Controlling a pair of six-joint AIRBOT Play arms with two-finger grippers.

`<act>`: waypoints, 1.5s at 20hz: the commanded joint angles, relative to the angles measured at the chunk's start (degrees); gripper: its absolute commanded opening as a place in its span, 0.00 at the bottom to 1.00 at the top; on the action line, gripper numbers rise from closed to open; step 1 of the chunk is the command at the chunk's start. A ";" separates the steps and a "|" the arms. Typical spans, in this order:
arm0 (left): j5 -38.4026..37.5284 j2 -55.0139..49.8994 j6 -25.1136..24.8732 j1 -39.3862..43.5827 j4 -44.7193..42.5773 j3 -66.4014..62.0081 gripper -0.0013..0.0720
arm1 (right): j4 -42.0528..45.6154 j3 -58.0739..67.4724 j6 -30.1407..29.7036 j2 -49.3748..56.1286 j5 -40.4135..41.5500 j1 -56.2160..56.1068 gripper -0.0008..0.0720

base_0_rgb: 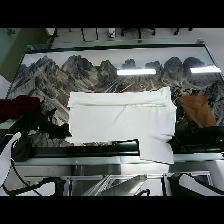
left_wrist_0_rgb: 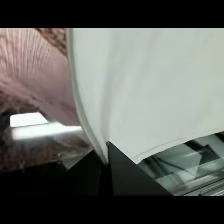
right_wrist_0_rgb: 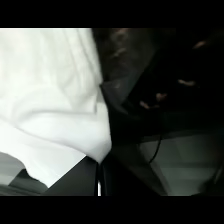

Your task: Fold the shirts.

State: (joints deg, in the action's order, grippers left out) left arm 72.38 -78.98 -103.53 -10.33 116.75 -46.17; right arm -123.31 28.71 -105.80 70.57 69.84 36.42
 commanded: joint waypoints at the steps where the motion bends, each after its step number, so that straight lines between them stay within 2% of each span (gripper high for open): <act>1: 6.43 3.30 6.10 -0.09 -13.92 -1.53 0.04 | 10.32 1.09 11.34 -6.47 3.21 0.02 0.04; 3: 7.43 5.05 6.99 -1.05 -15.26 -1.53 0.04 | 11.58 1.07 11.96 -9.44 3.50 0.00 0.04; 4: 7.76 5.40 6.99 -1.51 -14.58 -1.53 0.04 | 9.81 1.09 9.92 -10.78 3.39 -0.11 0.04; 7: 7.30 5.11 7.06 -0.15 -14.62 -3.19 0.04 | -3.32 3.41 1.46 -12.37 1.64 -0.13 0.04; 9: 7.23 3.10 8.20 2.14 -14.58 -8.35 0.04 | -10.62 7.39 -1.53 -11.13 -0.33 -1.81 0.04; 15: 9.29 -8.94 12.04 8.22 -14.75 -29.14 0.04 | -11.52 24.17 -0.22 2.97 -10.71 -15.28 0.04; 21: 10.49 -21.99 14.19 8.13 -14.80 -45.27 0.04 | -11.52 40.61 0.83 19.50 -11.58 -18.47 0.04; 26: 12.94 -30.77 16.59 8.15 -14.84 -55.43 0.04 | -11.30 42.66 0.59 25.07 -12.98 -18.32 0.04; 30: 15.30 -33.73 16.61 9.05 -14.75 -58.99 0.04 | -11.32 42.71 -0.96 25.86 -12.90 -18.29 0.04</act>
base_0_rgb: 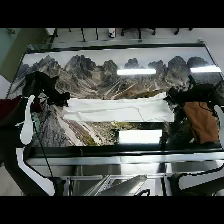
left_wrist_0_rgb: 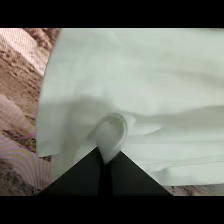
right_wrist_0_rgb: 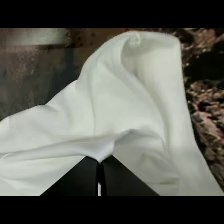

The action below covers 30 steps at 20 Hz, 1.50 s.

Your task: Fold the shirts.

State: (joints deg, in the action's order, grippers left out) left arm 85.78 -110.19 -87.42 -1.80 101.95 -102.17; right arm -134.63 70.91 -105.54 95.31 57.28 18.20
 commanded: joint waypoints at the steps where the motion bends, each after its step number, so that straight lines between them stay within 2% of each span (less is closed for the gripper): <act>1: 2.43 -2.89 0.50 0.61 0.07 -3.52 0.04 | 0.04 0.85 -1.33 1.05 -0.04 -0.07 0.04; 2: 2.95 -3.21 0.50 1.01 0.20 -4.17 0.18 | 0.04 1.62 -2.56 1.05 0.87 -0.02 0.04; 3: 3.15 -3.28 0.50 1.16 0.15 -4.72 0.64 | 0.26 2.91 -3.43 1.05 2.32 0.22 0.15; 4: 3.26 -3.26 0.57 1.49 0.28 -5.31 0.98 | 1.31 4.35 -3.39 1.05 3.76 0.39 0.47; 5: 4.07 -3.26 0.59 1.81 0.13 -6.16 0.98 | 3.45 6.05 -3.34 1.05 5.62 0.90 0.78; 6: 5.18 -3.26 0.57 1.81 0.07 -7.26 0.98 | 5.90 7.45 -3.34 1.05 7.23 1.53 0.93; 8: 8.11 -3.26 0.57 1.60 0.04 -10.64 0.98 | 9.99 8.48 -3.34 1.14 9.01 3.23 0.94; 11: 13.03 -3.17 1.31 -0.22 0.04 -15.80 0.98 | 10.38 8.48 -3.41 3.78 13.09 5.77 0.94; 14: 14.27 -0.35 3.17 -2.60 0.11 -13.75 0.98 | 10.36 8.48 -5.01 7.32 15.82 6.36 0.94; 19: 7.78 7.45 2.19 -4.33 3.32 -4.96 0.98 | 8.85 8.55 -7.08 11.69 15.76 6.12 0.91; 21: 3.82 10.21 0.81 -4.26 9.05 -2.29 0.98 | 6.56 8.55 -7.52 13.31 15.85 5.75 0.69; 22: 1.66 11.45 -0.37 -3.78 12.66 -1.01 0.95 | 5.20 8.55 -8.63 14.01 16.04 5.46 0.64; 24: -2.38 13.18 -3.65 -2.49 19.61 1.33 0.57 | 4.28 8.59 -8.72 15.21 15.98 4.28 0.62; 25: -4.09 13.90 -4.61 -1.40 21.29 2.34 0.49 | 4.28 8.59 -8.76 15.69 15.98 3.67 0.47; 26: -5.77 14.45 -5.09 0.37 21.53 3.13 0.49 | 4.31 8.59 -8.81 16.04 15.93 3.19 0.34; 27: -7.06 14.62 -5.40 2.19 21.51 3.52 0.42 | 4.26 8.61 -9.01 16.20 15.82 2.91 0.20; 28: -8.11 14.56 -6.21 4.37 21.53 3.61 0.04 | 4.26 8.63 -9.53 16.20 15.52 2.84 0.04; 30: -11.87 14.49 -6.78 9.53 20.83 3.61 0.04 | 3.80 9.42 -9.55 16.04 16.17 2.93 0.04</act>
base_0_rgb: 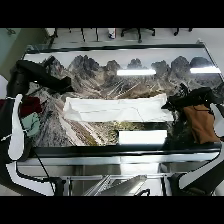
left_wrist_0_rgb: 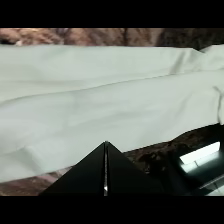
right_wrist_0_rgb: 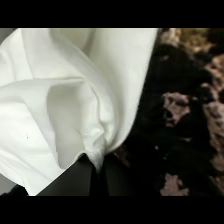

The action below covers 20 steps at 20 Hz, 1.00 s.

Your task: Fold the shirts.

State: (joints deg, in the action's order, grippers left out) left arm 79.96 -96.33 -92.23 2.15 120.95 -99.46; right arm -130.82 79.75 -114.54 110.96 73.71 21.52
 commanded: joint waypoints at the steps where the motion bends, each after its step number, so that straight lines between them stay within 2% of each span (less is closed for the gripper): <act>1: -9.14 0.35 -2.01 8.55 1.60 0.90 0.04 | -0.39 1.33 -0.52 0.09 0.72 -0.28 0.04; 4: -18.23 -3.21 -2.03 17.05 1.64 0.87 0.04 | -2.62 5.60 0.74 -2.47 4.72 -0.04 0.04; 9: -31.17 -15.80 -1.86 30.01 2.19 0.70 0.04 | -6.64 16.37 4.44 -12.37 14.58 -0.13 0.04; 12: -31.50 -23.43 0.00 34.64 2.25 -5.70 0.04 | -7.04 23.54 7.82 -16.68 17.88 -0.50 0.04; 16: -26.49 -32.06 4.20 38.25 2.21 -18.10 0.04 | -7.45 28.92 9.99 -20.04 18.93 -1.33 0.04; 20: -29.75 -33.55 7.63 38.97 3.56 -18.21 0.04 | -7.82 29.86 11.15 -21.29 19.41 -2.23 0.04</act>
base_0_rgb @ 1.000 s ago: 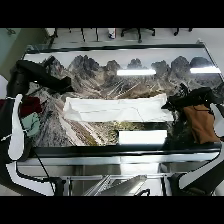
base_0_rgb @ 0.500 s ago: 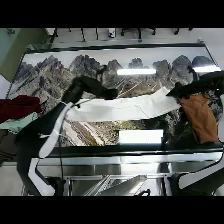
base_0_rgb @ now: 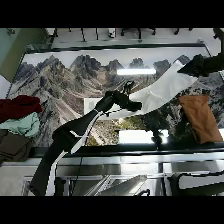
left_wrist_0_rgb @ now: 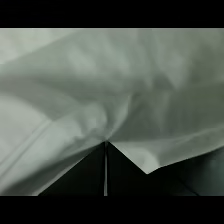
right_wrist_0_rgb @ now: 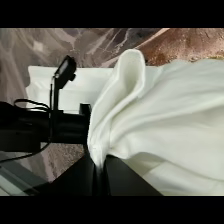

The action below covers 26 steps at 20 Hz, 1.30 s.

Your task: Fold the shirts.

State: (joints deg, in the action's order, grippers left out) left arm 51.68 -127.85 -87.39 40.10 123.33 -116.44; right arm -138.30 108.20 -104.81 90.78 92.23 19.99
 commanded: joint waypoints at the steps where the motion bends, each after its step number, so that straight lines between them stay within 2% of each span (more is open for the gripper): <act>1: -1.57 -2.05 2.80 0.94 2.67 -0.15 0.04 | -0.33 1.33 1.42 -1.05 1.25 -1.22 0.04; 3: 0.44 -1.92 2.73 0.09 5.90 0.33 0.04 | -0.33 1.33 1.42 -0.72 1.18 -2.54 0.04; 6: 6.45 1.64 2.34 -3.72 6.32 0.35 0.04 | -0.33 1.33 2.49 -0.26 1.42 -4.11 0.04; 10: 18.12 14.21 -2.71 -13.31 5.90 0.35 0.04 | -0.42 1.33 4.98 -0.26 1.40 -5.49 0.04; 14: 27.26 29.40 -3.63 -27.78 5.18 0.35 0.04 | -0.83 1.33 8.02 -0.26 -2.03 -11.82 0.04; 17: 28.37 38.69 -3.61 -38.71 5.20 0.35 0.04 | -0.83 1.33 10.14 0.37 -12.61 -22.86 0.04; 20: 28.37 45.42 -3.63 -46.82 5.18 0.39 0.04 | -0.85 1.33 10.60 4.68 -27.93 -37.70 0.04; 22: 28.55 48.15 -3.65 -50.07 5.16 0.42 0.04 | -0.59 1.33 9.60 11.34 -40.17 -49.31 0.04; 23: 28.87 49.03 -3.74 -51.06 5.16 0.44 0.04 | -0.57 1.33 8.83 15.39 -45.55 -54.31 0.22; 24: 29.59 49.70 -4.28 -51.69 5.18 0.50 0.04 | -0.37 1.36 8.83 19.87 -50.62 -59.04 0.71; 25: 30.29 50.03 -4.92 -51.91 5.14 0.50 0.04 | -0.37 1.36 8.87 23.43 -53.51 -61.99 0.89; 26: 30.97 50.03 -5.16 -51.89 5.16 0.50 0.04 | -0.37 1.36 9.70 25.90 -53.81 -63.08 0.89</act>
State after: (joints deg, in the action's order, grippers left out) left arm 80.84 -79.92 -91.59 -9.47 128.53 -115.98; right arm -139.15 109.47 -95.55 108.49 50.78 -33.93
